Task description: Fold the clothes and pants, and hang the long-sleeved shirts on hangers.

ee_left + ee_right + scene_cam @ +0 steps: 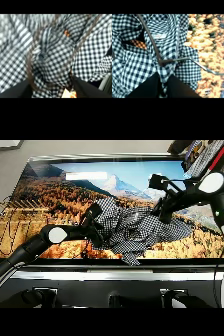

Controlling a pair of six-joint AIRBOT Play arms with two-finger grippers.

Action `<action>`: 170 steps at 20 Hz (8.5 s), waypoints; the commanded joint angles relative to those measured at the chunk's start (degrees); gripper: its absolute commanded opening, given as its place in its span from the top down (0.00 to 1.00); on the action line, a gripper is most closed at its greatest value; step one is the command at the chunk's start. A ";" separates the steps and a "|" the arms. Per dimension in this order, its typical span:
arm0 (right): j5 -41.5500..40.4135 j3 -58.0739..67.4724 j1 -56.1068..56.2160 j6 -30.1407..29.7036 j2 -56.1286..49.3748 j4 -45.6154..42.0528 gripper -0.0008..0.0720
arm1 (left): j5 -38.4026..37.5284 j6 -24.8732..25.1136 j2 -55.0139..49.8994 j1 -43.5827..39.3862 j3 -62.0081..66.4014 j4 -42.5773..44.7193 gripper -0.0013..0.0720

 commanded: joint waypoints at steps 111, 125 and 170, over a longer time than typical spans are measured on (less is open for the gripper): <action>-4.52 0.07 15.65 47.78 4.17 -32.28 0.95 | -16.11 -35.06 -10.43 7.30 40.85 10.21 0.96; 3.82 0.09 15.65 49.37 7.06 -29.81 0.95 | -12.74 -35.93 -16.26 1.44 40.85 10.86 0.96; -16.65 0.07 15.63 19.08 3.21 -20.33 0.95 | -36.20 3.61 -14.51 14.10 41.79 10.69 0.01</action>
